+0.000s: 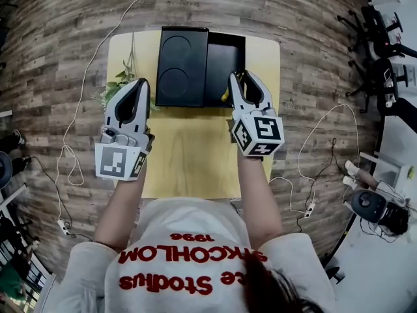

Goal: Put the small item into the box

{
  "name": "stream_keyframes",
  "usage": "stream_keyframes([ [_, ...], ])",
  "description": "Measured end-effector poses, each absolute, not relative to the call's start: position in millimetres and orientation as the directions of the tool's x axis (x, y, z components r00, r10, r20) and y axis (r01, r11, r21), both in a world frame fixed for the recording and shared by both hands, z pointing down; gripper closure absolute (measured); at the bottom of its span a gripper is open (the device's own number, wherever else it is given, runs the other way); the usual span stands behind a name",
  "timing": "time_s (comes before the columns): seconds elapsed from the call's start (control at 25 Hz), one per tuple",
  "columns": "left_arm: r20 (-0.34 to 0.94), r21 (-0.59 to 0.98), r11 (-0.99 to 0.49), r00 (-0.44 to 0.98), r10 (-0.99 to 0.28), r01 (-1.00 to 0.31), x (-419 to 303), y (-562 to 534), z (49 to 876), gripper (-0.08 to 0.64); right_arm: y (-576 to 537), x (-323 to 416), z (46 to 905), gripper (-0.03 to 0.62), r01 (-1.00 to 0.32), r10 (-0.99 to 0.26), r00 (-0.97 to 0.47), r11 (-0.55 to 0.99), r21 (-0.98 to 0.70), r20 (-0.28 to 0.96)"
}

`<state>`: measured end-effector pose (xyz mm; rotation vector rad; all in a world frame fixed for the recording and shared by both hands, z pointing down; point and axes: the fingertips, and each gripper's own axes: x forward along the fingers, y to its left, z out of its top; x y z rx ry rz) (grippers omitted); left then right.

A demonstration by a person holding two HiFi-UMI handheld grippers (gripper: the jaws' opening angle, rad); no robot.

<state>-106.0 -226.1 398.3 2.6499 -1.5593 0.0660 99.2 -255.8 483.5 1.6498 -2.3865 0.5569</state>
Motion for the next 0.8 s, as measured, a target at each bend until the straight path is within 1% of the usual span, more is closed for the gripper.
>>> stream_keyframes([
  [0.32,0.1,0.047,-0.481,0.483,-0.87,-0.875,-103.8,-225.6,412.0,0.554,-273.7,88.0,537.8,0.473,-0.935,-0.763,-0.349,0.326,-0.141,0.544],
  [0.68,0.111,0.053,-0.462,0.465,-0.878,-0.885,-106.2,-224.1,415.2,0.554,-284.9,83.7,569.3,0.468,-0.935,-0.687,-0.271,0.354,-0.016,0.674],
  [0.8,0.106,0.062,-0.459,0.463,-0.88,-0.886,-107.6,-221.5,416.6,0.554,-283.1,80.6,572.7,0.465,-0.929,-0.67,-0.261,0.371,0.008,0.695],
])
